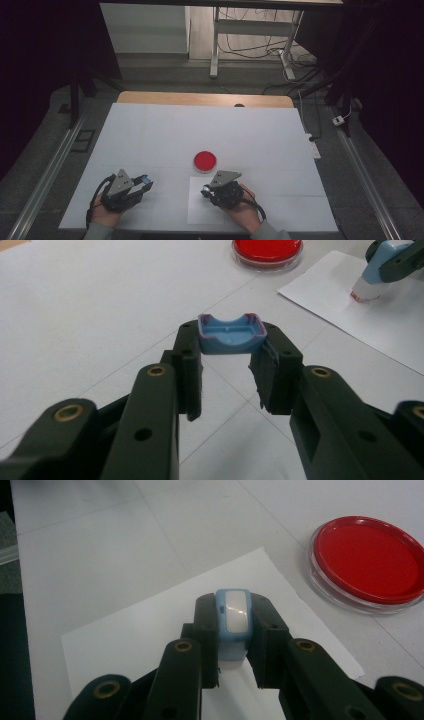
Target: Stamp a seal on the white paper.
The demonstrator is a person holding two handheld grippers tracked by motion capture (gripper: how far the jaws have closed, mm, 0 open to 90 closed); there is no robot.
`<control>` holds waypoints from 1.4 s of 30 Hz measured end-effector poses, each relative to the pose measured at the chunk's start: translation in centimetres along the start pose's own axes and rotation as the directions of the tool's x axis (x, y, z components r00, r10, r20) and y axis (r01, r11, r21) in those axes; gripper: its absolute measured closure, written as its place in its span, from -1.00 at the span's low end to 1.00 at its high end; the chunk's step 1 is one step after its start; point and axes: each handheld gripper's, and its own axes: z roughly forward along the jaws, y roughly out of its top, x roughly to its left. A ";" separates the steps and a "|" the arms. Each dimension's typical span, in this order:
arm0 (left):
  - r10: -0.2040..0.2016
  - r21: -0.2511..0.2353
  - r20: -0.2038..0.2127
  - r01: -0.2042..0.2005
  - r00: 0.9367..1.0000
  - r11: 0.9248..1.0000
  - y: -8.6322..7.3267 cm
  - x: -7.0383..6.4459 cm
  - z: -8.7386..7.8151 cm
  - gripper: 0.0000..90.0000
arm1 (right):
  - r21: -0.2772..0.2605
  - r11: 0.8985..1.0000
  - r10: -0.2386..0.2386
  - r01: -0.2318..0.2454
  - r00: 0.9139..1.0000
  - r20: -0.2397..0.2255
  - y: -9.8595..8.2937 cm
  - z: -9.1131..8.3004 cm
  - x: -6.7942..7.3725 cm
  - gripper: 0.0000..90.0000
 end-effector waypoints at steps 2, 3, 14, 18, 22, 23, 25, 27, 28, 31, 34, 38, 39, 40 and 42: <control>0.000 -0.001 -0.001 0.000 1.000 1.000 0.0 0.0 0.0 0.47 | -0.012 1.000 0.015 -0.015 1.000 -0.006 0.0 -0.1 -0.1 0.68; -0.001 -0.001 -0.001 0.001 1.000 1.000 0.0 0.0 0.0 0.47 | -0.019 1.000 0.016 -0.017 1.000 -0.013 0.0 -0.2 -0.2 0.68; 0.001 -0.001 0.000 -0.001 1.000 1.000 0.0 0.0 0.0 0.46 | -0.116 0.992 0.039 -0.042 0.999 -0.029 0.6 -2.0 -0.5 0.68; 0.002 0.000 0.000 -0.002 1.000 1.000 0.0 0.0 0.0 0.47 | -0.134 0.990 0.039 -0.042 0.999 -0.025 0.9 -2.5 -0.6 0.68; 0.001 0.001 0.001 -0.001 1.000 1.000 0.0 0.0 0.1 0.47 | -0.141 0.989 0.044 -0.047 0.999 -0.025 0.9 -2.7 -0.6 0.68; 0.001 0.001 0.001 -0.001 1.000 1.000 0.0 0.0 0.1 0.46 | -0.142 0.989 0.046 -0.050 0.999 -0.027 0.9 -2.7 -0.7 0.68; 0.002 0.000 0.001 -0.002 1.000 1.000 0.0 0.0 0.0 0.46 | -0.144 0.988 0.048 -0.052 0.998 -0.031 0.9 -2.7 -0.7 0.68; 0.002 0.001 0.002 -0.002 1.000 1.000 0.0 0.0 0.0 0.47 | -0.147 0.988 0.049 -0.053 0.998 -0.032 0.9 -2.8 -0.7 0.68; 0.001 0.001 0.002 -0.001 1.000 1.000 0.0 0.0 0.0 0.47 | -0.148 0.988 0.048 -0.052 0.998 -0.030 1.0 -2.8 -0.7 0.68; 0.003 0.001 0.003 -0.003 1.000 1.000 0.0 0.0 0.1 0.46 | -0.152 0.987 0.050 -0.054 0.998 -0.028 1.0 -2.9 -0.8 0.68; 0.004 0.002 0.004 -0.004 1.000 1.000 0.0 0.0 0.1 0.46 | -0.156 0.986 0.053 -0.056 0.998 -0.028 1.0 -3.0 -0.9 0.68; 0.004 0.004 0.003 -0.004 1.000 1.000 0.0 0.0 0.1 0.47 | -0.170 0.984 0.057 -0.061 0.998 -0.028 1.1 -3.3 -1.0 0.68; 0.004 0.004 0.003 -0.004 1.000 1.000 0.0 0.0 0.1 0.46 | -0.171 0.983 0.058 -0.062 0.998 -0.023 1.1 -3.4 -1.0 0.68; 0.004 0.003 0.004 -0.004 1.000 1.000 0.0 0.0 0.1 0.46 | -0.176 0.982 0.060 -0.064 0.998 -0.028 1.2 -3.5 -1.0 0.68; 0.003 0.002 0.005 -0.003 1.000 1.000 0.0 -0.1 0.1 0.47 | -0.183 0.981 0.063 -0.066 0.998 -0.027 1.2 -3.6 -1.1 0.68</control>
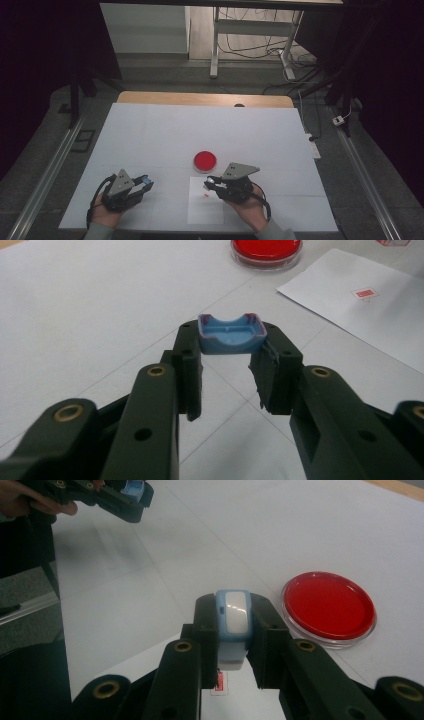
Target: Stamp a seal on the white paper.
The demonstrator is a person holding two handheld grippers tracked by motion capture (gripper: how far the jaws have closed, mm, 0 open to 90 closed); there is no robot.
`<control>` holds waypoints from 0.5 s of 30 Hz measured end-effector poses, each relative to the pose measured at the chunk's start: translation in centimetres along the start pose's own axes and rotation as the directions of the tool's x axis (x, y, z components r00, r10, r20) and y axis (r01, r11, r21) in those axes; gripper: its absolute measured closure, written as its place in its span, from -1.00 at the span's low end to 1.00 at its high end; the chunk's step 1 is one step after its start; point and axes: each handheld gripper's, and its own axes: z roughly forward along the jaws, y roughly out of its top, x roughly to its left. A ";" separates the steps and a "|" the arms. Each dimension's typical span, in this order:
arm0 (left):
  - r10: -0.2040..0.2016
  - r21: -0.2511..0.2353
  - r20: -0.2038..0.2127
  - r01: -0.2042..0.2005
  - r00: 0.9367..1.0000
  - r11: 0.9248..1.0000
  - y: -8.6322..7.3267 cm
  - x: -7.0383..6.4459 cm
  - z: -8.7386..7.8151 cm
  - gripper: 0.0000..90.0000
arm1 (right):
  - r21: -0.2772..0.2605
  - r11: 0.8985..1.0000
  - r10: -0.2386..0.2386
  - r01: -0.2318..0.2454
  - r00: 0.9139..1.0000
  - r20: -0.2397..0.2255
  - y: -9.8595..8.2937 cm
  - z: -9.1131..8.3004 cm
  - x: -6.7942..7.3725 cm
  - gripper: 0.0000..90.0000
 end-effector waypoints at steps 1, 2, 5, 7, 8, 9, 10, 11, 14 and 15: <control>0.000 0.000 0.001 0.000 1.000 1.000 0.0 0.0 0.0 0.46 | -0.004 1.000 0.001 -0.001 1.000 0.010 0.1 -0.1 0.0 0.68; 0.000 0.000 0.001 0.000 1.000 1.000 0.0 0.0 0.0 0.46 | -0.007 1.000 0.003 -0.003 1.000 0.000 0.1 -0.2 0.0 0.68; 0.002 0.001 0.000 -0.002 1.000 1.000 0.0 0.0 0.0 0.46 | -0.021 1.000 0.006 -0.006 1.000 0.007 0.3 -0.4 0.1 0.68; 0.002 0.002 -0.001 -0.002 1.000 1.000 0.0 0.0 0.1 0.47 | -0.032 0.999 0.008 -0.008 1.000 0.002 0.4 -0.6 0.0 0.68; 0.002 0.002 -0.001 -0.002 1.000 1.000 0.0 0.0 0.1 0.46 | -0.038 0.999 0.012 -0.012 1.000 0.002 0.5 -0.7 0.0 0.68; 0.002 0.002 -0.001 -0.002 1.000 1.000 0.0 -0.1 0.1 0.46 | -0.047 0.999 0.015 -0.015 1.000 0.002 0.5 -0.7 0.0 0.68; 0.002 0.002 -0.001 -0.002 1.000 1.000 0.0 -0.1 0.1 0.46 | -0.052 0.998 0.018 -0.017 1.000 0.002 0.6 -0.8 0.0 0.68; 0.002 0.001 0.000 -0.002 1.000 1.000 0.0 -0.1 0.1 0.47 | -0.056 0.998 0.018 -0.017 1.000 0.003 0.7 -1.0 0.0 0.68; 0.002 0.001 0.001 -0.002 1.000 1.000 0.1 -0.1 0.1 0.46 | -0.082 0.996 0.026 -0.026 1.000 0.008 0.9 -1.4 -0.1 0.68; 0.003 0.003 0.001 -0.003 1.000 1.000 0.1 -0.1 0.1 0.47 | -0.094 0.995 0.032 -0.031 0.999 0.010 1.0 -1.5 -0.1 0.68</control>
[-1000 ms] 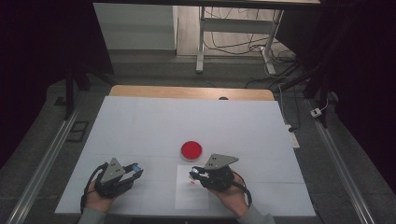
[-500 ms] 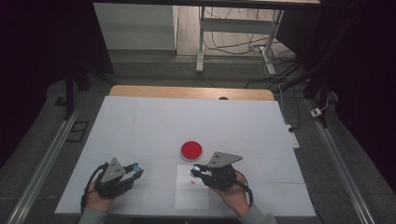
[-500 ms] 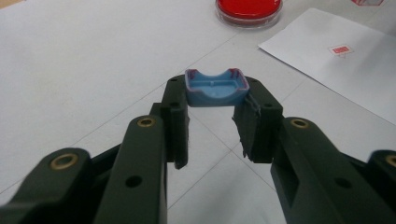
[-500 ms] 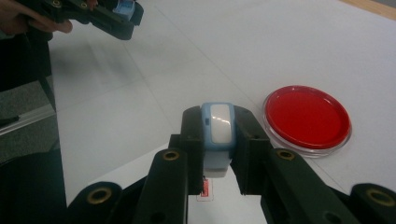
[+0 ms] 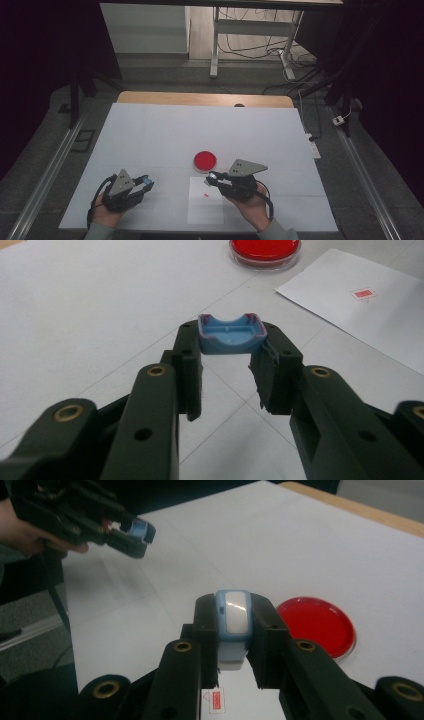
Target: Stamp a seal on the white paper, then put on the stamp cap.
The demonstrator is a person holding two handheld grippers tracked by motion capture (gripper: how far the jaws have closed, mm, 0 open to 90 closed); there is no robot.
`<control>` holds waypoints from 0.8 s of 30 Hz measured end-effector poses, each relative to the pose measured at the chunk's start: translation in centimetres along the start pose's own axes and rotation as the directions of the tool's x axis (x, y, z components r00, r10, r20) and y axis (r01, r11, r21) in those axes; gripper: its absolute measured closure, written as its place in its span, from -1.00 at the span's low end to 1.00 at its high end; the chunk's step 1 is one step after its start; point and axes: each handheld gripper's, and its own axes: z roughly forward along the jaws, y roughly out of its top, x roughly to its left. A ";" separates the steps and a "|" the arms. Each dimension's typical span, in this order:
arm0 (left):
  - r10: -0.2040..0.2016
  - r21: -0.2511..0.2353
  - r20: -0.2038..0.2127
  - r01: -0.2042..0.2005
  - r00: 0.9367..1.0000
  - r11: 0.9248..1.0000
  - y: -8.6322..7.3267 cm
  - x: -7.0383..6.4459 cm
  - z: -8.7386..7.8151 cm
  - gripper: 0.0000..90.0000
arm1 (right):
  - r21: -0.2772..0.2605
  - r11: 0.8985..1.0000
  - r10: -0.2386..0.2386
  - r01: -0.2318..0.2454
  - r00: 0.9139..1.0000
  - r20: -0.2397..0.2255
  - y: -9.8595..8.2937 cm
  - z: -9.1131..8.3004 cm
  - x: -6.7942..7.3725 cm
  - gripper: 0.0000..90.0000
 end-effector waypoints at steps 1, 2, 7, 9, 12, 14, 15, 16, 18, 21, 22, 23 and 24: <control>0.000 0.000 0.000 0.000 1.000 1.000 0.0 0.0 0.0 0.46 | -0.005 1.000 0.002 -0.002 1.000 0.003 0.1 -0.2 -0.1 0.68; 0.000 0.000 0.002 0.000 1.000 1.000 0.0 0.0 0.0 0.46 | -0.013 1.000 0.005 -0.005 1.000 0.007 0.3 -0.4 -0.1 0.68; 0.004 0.002 0.003 -0.004 1.000 1.000 0.1 -0.1 0.1 0.46 | -0.060 0.998 0.033 -0.032 0.999 0.021 0.9 -1.4 -0.5 0.68; 0.004 0.002 0.003 -0.004 1.000 1.000 0.1 -0.2 0.2 0.47 | -0.073 0.997 0.041 -0.040 0.999 0.024 1.0 -1.7 -0.6 0.68; 0.008 0.002 0.006 -0.008 1.000 1.000 0.2 -0.3 0.2 0.47 | -0.084 0.995 0.049 -0.047 0.998 0.027 1.1 -2.0 -0.8 0.68; 0.011 0.001 0.008 -0.011 1.000 1.000 0.3 -0.4 0.3 0.46 | -0.089 0.995 0.055 -0.052 0.998 0.026 1.1 -2.1 -0.9 0.68; 0.014 0.002 0.009 -0.014 1.000 1.000 0.3 -0.4 0.3 0.46 | -0.090 0.995 0.055 -0.053 0.998 0.026 1.1 -2.1 -0.9 0.68; 0.015 0.002 0.010 -0.015 1.000 1.000 0.4 -0.5 0.4 0.47 | -0.090 0.995 0.055 -0.053 0.998 0.026 1.2 -2.1 -0.9 0.68; 0.019 0.001 0.012 -0.019 1.000 1.000 0.5 -0.7 0.4 0.46 | -0.091 0.994 0.055 -0.052 0.998 0.026 1.2 -2.1 -0.8 0.68; 0.026 0.001 0.016 -0.026 1.000 1.000 0.7 -0.9 0.6 0.47 | -0.097 0.994 0.055 -0.052 0.998 0.024 1.3 -2.2 -0.7 0.68; 0.027 0.000 0.017 -0.027 0.999 1.000 0.8 -1.0 0.6 0.47 | -0.098 0.994 0.053 -0.051 0.998 0.024 1.3 -2.2 -0.7 0.68; 0.030 -0.001 0.018 -0.030 0.999 1.000 0.8 -1.1 0.7 0.47 | -0.099 0.994 0.053 -0.050 0.998 0.024 1.4 -2.2 -0.7 0.68; 0.034 0.000 0.021 -0.034 0.999 0.999 0.9 -1.1 0.8 0.46 | -0.101 0.994 0.052 -0.049 0.998 0.023 1.4 -2.2 -0.7 0.68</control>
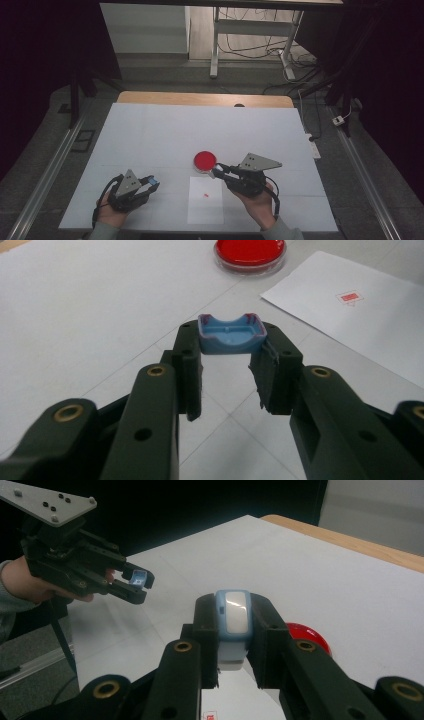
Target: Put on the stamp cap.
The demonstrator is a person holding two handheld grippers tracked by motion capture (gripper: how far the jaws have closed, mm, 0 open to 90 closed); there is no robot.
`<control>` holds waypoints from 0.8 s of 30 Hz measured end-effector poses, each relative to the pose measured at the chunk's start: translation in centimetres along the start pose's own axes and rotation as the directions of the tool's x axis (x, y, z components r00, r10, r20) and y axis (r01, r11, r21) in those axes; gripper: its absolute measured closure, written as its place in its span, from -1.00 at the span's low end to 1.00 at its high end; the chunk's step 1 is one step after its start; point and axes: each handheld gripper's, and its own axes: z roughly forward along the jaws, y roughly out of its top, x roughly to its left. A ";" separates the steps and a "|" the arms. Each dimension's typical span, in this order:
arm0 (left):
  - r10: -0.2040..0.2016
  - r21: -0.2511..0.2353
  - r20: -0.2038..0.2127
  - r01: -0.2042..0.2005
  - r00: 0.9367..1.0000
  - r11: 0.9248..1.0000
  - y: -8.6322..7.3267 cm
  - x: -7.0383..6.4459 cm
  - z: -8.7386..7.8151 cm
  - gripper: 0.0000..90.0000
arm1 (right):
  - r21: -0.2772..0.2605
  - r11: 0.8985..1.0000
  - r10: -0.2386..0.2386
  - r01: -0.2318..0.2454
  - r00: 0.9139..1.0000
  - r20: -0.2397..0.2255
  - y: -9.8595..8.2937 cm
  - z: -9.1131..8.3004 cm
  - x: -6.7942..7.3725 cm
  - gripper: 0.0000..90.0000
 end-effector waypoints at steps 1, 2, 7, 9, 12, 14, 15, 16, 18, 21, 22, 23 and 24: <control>0.005 0.000 0.002 -0.005 1.000 1.000 0.1 -0.1 0.1 0.47 | 0.000 1.000 0.001 -0.001 1.000 -0.001 0.0 0.0 0.0 0.68; 0.007 0.000 0.004 -0.007 1.000 1.000 0.2 -0.2 0.2 0.46 | 0.000 1.000 0.002 -0.002 1.000 -0.001 0.0 0.0 0.0 0.68; 0.019 -0.004 0.016 -0.019 1.000 1.000 0.8 -0.6 0.6 0.46 | -0.002 1.000 0.009 -0.009 1.000 -0.002 0.0 0.1 0.0 0.68; 0.024 -0.006 0.019 -0.024 1.000 1.000 1.1 -0.8 0.8 0.47 | -0.003 1.000 0.011 -0.011 1.000 -0.002 0.0 0.2 0.0 0.68; 0.033 -0.008 0.027 -0.032 0.999 0.999 1.4 -1.0 1.0 0.46 | -0.005 1.000 0.012 -0.012 1.000 -0.003 0.0 0.2 0.0 0.68; 0.037 -0.011 0.032 -0.037 0.999 0.999 1.7 -1.2 1.2 0.46 | -0.002 1.000 0.011 -0.011 1.000 -0.003 0.0 0.2 0.1 0.68; 0.040 -0.012 0.033 -0.040 0.999 0.999 1.8 -1.3 1.3 0.46 | -0.002 1.000 0.010 -0.010 1.000 -0.004 0.0 0.2 0.1 0.68; 0.045 -0.010 0.035 -0.045 0.998 0.999 2.0 -1.4 1.3 0.46 | -0.002 1.000 0.011 -0.011 1.000 -0.004 0.0 0.2 0.1 0.68; 0.052 -0.011 0.040 -0.052 0.998 0.999 2.2 -1.6 1.5 0.46 | -0.004 1.000 0.013 -0.013 1.000 -0.005 0.1 0.2 0.1 0.68; 0.066 -0.012 0.046 -0.066 0.997 0.998 2.7 -2.0 1.9 0.46 | -0.006 1.000 0.015 -0.015 1.000 -0.006 0.1 0.2 0.2 0.68; 0.069 -0.013 0.050 -0.069 0.996 0.998 2.8 -2.1 2.0 0.46 | -0.006 1.000 0.016 -0.016 1.000 -0.006 0.1 0.2 0.2 0.68; 0.073 -0.015 0.051 -0.072 0.996 0.997 3.0 -2.3 2.1 0.46 | -0.006 1.000 0.017 -0.017 1.000 -0.005 0.1 0.2 0.2 0.68; 0.077 -0.014 0.055 -0.076 0.996 0.997 3.1 -2.4 2.2 0.46 | -0.006 1.000 0.018 -0.018 1.000 -0.006 0.1 0.2 0.2 0.68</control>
